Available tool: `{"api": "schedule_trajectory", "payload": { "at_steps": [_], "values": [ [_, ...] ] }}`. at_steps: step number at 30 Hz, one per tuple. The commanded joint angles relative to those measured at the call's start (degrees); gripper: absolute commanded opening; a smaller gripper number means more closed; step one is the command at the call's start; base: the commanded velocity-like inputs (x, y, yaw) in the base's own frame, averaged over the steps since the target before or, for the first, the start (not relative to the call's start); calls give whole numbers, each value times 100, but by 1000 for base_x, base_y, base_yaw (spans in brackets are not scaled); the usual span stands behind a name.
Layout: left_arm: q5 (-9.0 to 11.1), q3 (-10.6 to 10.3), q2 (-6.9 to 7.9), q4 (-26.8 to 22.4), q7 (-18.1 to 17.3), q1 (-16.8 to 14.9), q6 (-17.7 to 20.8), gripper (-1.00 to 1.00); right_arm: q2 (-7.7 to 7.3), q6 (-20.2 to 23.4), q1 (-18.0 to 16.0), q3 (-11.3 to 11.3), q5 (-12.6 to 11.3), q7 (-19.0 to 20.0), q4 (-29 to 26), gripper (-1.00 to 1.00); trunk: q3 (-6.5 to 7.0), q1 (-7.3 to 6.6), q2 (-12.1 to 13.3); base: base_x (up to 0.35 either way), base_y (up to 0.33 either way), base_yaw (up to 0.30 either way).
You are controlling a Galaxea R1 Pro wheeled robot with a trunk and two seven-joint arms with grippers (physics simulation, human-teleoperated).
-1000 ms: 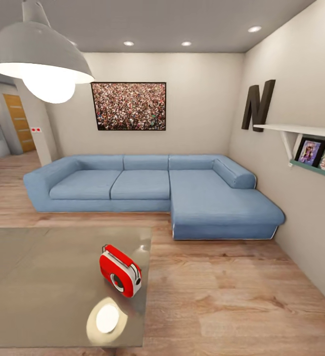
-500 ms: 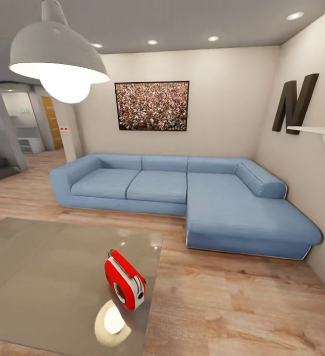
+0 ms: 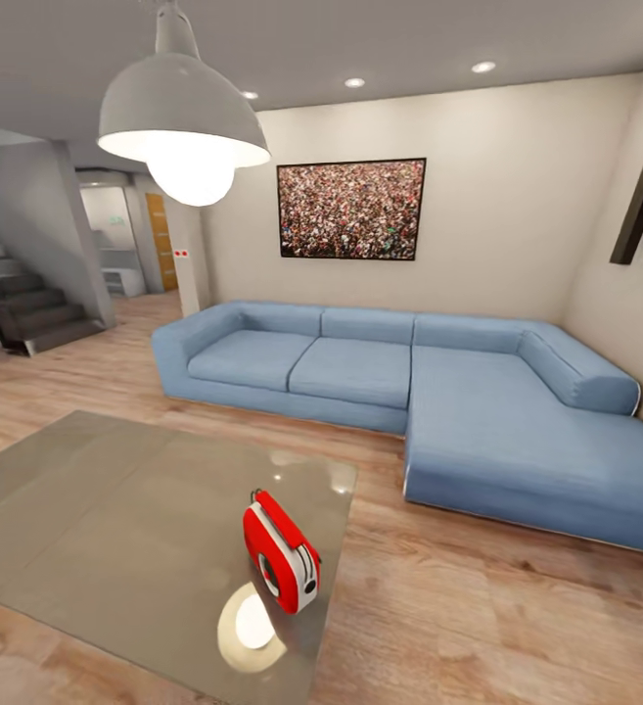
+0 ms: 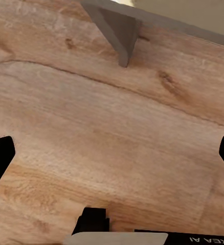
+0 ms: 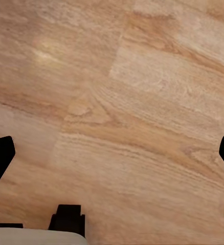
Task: Turn on the radio receiver that's on the table in the living room.
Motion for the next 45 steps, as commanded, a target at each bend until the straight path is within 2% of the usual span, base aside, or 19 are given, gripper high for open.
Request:
{"api": "schedule_trajectory", "payload": {
  "at_steps": [1, 17, 24, 26, 28, 29, 31, 33, 35, 40, 41, 45],
  "values": [
    [0, 0, 0, 0, 0, 0, 0, 100, -1, 0, -1, 1, 0, 0, 0, 100, 0, 0, 0, 0, 0, 290],
    [0, 0, 0, 0, 0, 0, 0, 100, -1, 0, 1, -1, -1, 0, -1, 100, 0, 0, 0, 111, -228, 288],
    [2, 19, 38, 0, 0, 0, -5, 100, 5, 0, -3, 13, 12, 0, -1, 100, 0, 0, 0, 25, -47, 77],
    [26, 172, 165, 0, 0, 0, -20, 100, 74, 0, -4, 23, 23, 0, -35, 100, 0, 0, 0, 2, -3, 6],
    [43, 443, 284, 0, -3, 0, -150, 100, 221, 13, -26, 29, 38, -4, -168, 100, 0, 0, 0, 1, -1, 2],
    [45, 516, 303, 0, -4, 0, -197, 100, 252, 23, -32, 29, 39, -7, -226, 100, 0, 0, 0, 0, -1, 1],
    [50, 902, 359, -2, -7, 0, -413, 100, 420, 64, -67, 30, 53, -8, -618, 100, 0, 0, 0, 0, 0, 0],
    [50, 1114, 373, -1, -8, 0, -483, 100, 548, 127, -82, 33, 82, -8, -877, 100, 0, 0, 0, 0, 0, 0],
    [46, 1293, 382, 0, -9, 0, -532, 100, 733, 435, -140, 59, 181, -6, -1294, 100, 0, 0, 0, 0, 0, 0],
    [30, 1365, 386, -2, -9, 0, -550, 100, 918, 1149, -329, 106, 258, 6, -1944, 100, 0, 0, 0, 0, 0, 0],
    [27, 1375, 387, -1, -9, 0, -553, 100, 989, 1622, -406, 149, 264, 20, -2409, 100, 0, 0, 0, 0, 0, 0],
    [24, 1379, 387, 0, -9, 0, -553, 100, 1019, 2707, -441, 540, 237, 44, -3231, 100, 0, 0, 0, 0, 0, 0]
  ]
}}
